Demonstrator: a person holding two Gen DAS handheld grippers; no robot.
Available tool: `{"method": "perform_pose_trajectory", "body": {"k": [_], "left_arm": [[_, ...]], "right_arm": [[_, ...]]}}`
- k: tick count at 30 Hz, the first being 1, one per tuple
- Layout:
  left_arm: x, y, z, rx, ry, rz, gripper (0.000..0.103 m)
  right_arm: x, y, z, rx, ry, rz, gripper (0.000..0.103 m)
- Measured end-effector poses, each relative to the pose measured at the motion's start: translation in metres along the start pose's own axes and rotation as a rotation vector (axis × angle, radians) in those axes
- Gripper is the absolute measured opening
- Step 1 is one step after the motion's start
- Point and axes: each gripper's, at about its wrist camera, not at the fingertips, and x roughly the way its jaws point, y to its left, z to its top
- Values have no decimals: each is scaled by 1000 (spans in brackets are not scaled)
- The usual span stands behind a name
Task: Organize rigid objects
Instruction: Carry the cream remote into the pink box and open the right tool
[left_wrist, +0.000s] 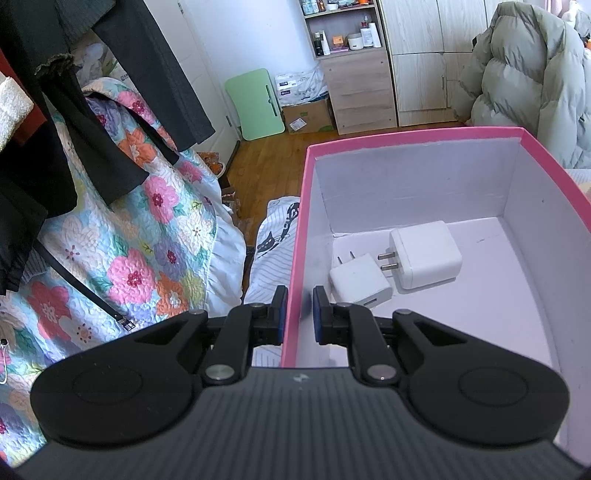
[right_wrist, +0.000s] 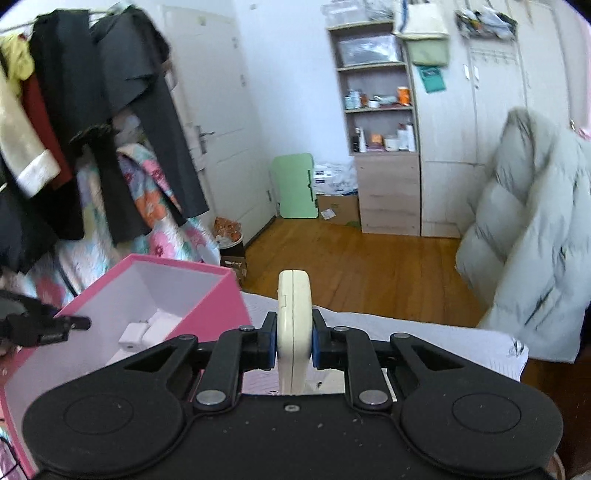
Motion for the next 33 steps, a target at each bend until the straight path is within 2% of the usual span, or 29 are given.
{"method": "perform_pose_trajectory", "body": {"k": [3,7,10,14,18,21,22,25,28,33], "left_arm": [[-1,0,-1,-5,-4,1,12],[-2,2,-1,-12,-5,-2,12],[-2,4,-1,-21,-9,-6,12],[-2,5,-1,-28,-16,-10,11],[-2,4,-2,-30,-23,-11,11],[-2,4,-2,-30,-23,-12,11],[-1,4,-2,-31,-22,-14,11],[0,5,-2,-43,-14,-17,11],[0,5,-2,-45,-23,-18,11],[1,5,-2,-47,0,-23,11]], "right_arm": [[-10,16,7,-51,-10,0,21],[-33,49,26,-164,-74,14,21],[-50,78,43,-244,-135,52,21],[-53,118,60,-360,-164,131,21],[-24,161,55,-528,-144,192,21],[16,186,45,-631,-78,244,20],[32,192,40,-655,-41,248,20],[73,200,35,-662,61,187,20],[90,203,29,-720,61,195,20],[95,212,22,-819,31,256,22]]}}
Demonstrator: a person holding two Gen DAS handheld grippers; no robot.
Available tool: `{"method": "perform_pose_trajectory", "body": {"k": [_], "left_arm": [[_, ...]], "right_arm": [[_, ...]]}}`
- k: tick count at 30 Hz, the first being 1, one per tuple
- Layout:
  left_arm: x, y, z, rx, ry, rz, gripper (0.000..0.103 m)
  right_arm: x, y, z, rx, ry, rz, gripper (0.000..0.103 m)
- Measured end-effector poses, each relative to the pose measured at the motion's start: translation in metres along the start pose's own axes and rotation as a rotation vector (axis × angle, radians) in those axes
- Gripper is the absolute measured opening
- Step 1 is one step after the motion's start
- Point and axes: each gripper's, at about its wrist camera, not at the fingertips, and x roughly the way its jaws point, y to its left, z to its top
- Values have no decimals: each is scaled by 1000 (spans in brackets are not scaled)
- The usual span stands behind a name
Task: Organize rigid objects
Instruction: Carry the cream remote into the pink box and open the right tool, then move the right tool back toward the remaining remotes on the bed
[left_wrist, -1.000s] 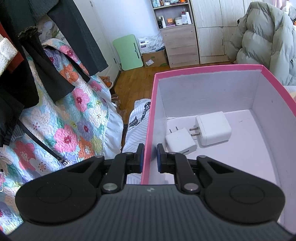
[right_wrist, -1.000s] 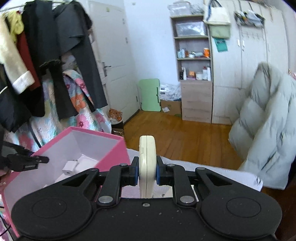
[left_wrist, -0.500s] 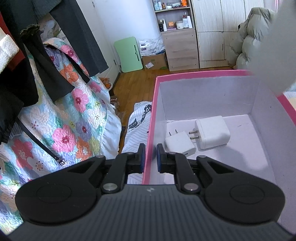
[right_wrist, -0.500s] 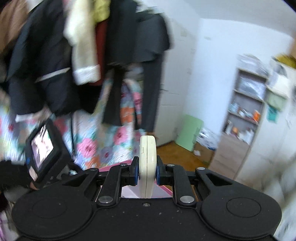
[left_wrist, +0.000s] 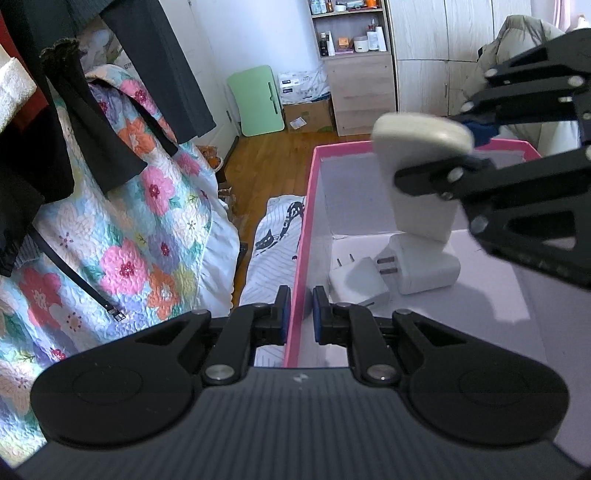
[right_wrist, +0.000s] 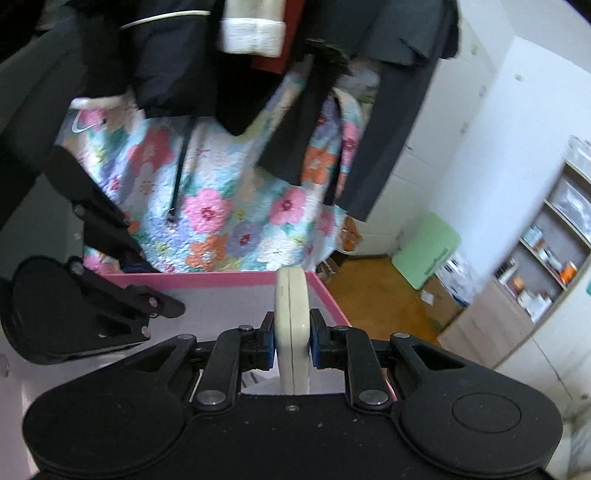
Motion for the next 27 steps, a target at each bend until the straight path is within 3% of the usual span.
{"method": "perform_pose_trajectory", "body": {"k": [4,10,12,14,16,24,27], "left_arm": [[-1,1,0,0,-6,-4,11],[-1,2,-1,4,-5,-1,12],[-1,2,0,5,-5,1,12],[-1,2,0,2,-1,1,12],[0,2,1,3,3,3,12],[0,-1,0,12,-3,12,12],[0,-1,0,12,-3,13,12]], "right_arm": [[12,-6,4,64,35,81,30],[34,-6,0,175,102,132,35],[37,-8,1,227,104,178,44],[37,-12,1,288,99,214,60],[34,-20,-1,373,88,268,67],[-22,-46,-26,636,5,299,68],[-56,-46,-40,690,-7,257,69]]}}
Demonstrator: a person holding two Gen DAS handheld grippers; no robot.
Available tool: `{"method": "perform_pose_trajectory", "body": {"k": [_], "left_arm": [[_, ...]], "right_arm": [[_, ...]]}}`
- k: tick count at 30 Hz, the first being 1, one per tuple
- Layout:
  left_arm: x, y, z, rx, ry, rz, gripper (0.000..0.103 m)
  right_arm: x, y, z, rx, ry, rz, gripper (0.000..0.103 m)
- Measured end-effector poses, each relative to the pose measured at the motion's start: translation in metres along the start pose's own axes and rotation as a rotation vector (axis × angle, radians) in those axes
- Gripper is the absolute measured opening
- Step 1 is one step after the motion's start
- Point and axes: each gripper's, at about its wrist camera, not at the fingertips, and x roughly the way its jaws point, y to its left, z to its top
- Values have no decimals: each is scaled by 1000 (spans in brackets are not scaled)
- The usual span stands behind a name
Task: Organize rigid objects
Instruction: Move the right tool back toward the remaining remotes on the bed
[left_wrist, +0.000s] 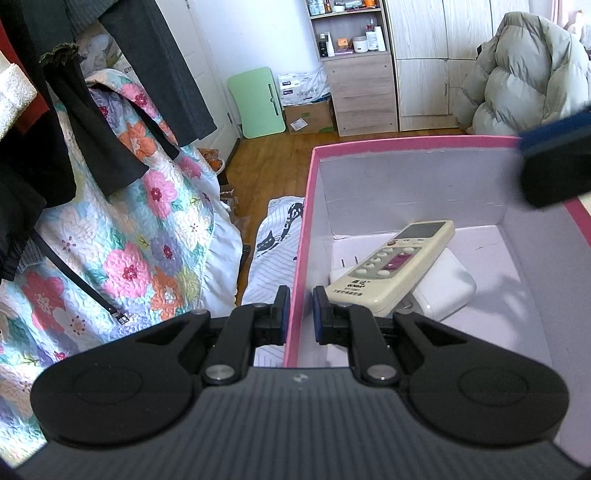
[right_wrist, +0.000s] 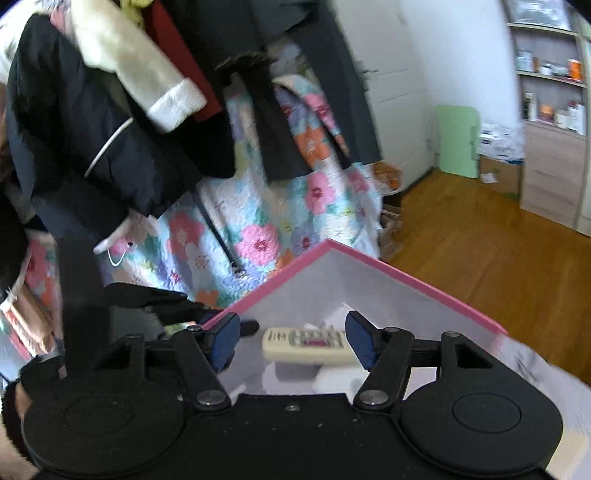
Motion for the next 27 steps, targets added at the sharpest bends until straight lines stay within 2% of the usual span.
{"method": "perform_pose_trajectory", "body": {"k": [10,14,18,22,27], "left_arm": [[0,0,1,-3,-2,4,12],[-1,2,1,-2,-2,1,12],[-2,2,1,8,-7,2,12],[-2,2,0,13,-10,0,12],[-2,2,0,3,-8,-4,12]], "right_arm": [[-93,-10,-74,183,-34,-136,69],[-116,-21,-105,265,-49,-184,69],[-127,-33,-134,320,-53,-264,69],[-124,-44,-149,334,-38,-255,70],[-114,-63,-151,340,-27,-297,70]]}}
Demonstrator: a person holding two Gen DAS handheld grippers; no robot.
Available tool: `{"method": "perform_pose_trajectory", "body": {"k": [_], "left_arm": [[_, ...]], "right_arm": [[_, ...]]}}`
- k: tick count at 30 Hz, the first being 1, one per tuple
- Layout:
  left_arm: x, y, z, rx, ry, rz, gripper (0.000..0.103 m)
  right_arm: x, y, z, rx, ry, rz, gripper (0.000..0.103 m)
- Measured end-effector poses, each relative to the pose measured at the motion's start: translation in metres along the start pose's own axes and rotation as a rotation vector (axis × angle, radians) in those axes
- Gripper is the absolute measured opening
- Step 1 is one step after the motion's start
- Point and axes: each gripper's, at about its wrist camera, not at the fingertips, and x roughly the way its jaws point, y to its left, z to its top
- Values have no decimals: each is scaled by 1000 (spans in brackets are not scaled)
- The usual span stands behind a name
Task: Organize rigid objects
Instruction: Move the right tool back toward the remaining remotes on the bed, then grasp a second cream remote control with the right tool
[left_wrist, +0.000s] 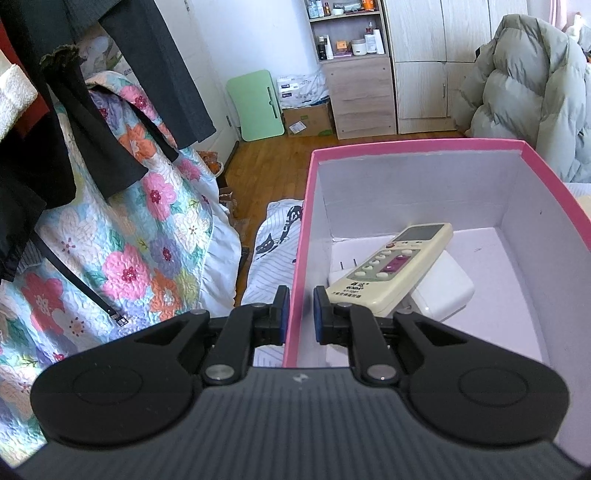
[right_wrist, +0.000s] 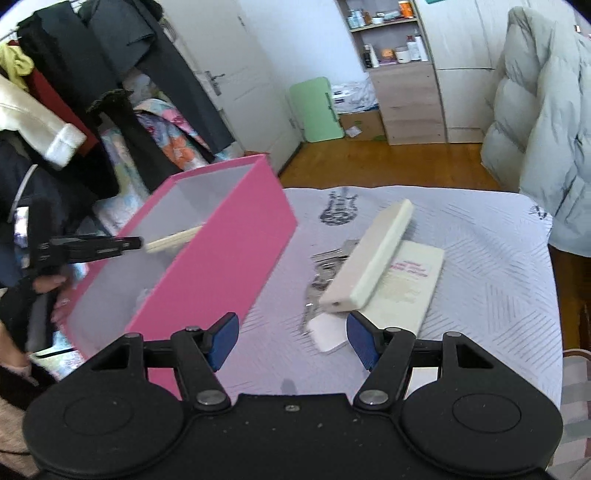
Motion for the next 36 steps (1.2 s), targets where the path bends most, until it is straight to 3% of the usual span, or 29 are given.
{"method": "perform_pose_trajectory", "body": {"k": [8,12,13,14,15,17,23,29,33,36], "left_arm": [[0,-4,0,20,1,17,12],[-1,-5,0,16,-1,18,12],[-1,-5,0,16,-3,17,12],[-1,-5,0,17,-1,17,12],[-2,-5,0,17,0,18,12],[-2,-5,0,18,0,18,12],[-4,-5,0,16,-3,19,12],[-5,-5,-1,12,-3,16,12],[-4,-4,-1,7,-3,14,12],[-5,-4,0,0,-4,10,12]], "right_arm": [[58,-34,23,152,-50,-121,72],[88,-24,30,17,-49,-255,73],[93,-19,29,-50,-48,-270,70],[96,-14,28,-99,-50,-293,58],[97,-9,25,-152,-51,-320,57],[93,-4,24,-189,-73,-317,37],[76,9,28,-227,-62,-237,23],[70,31,23,-248,-1,-230,23],[73,26,30,-111,37,-188,32],[86,33,33,-153,52,-290,33]]}}
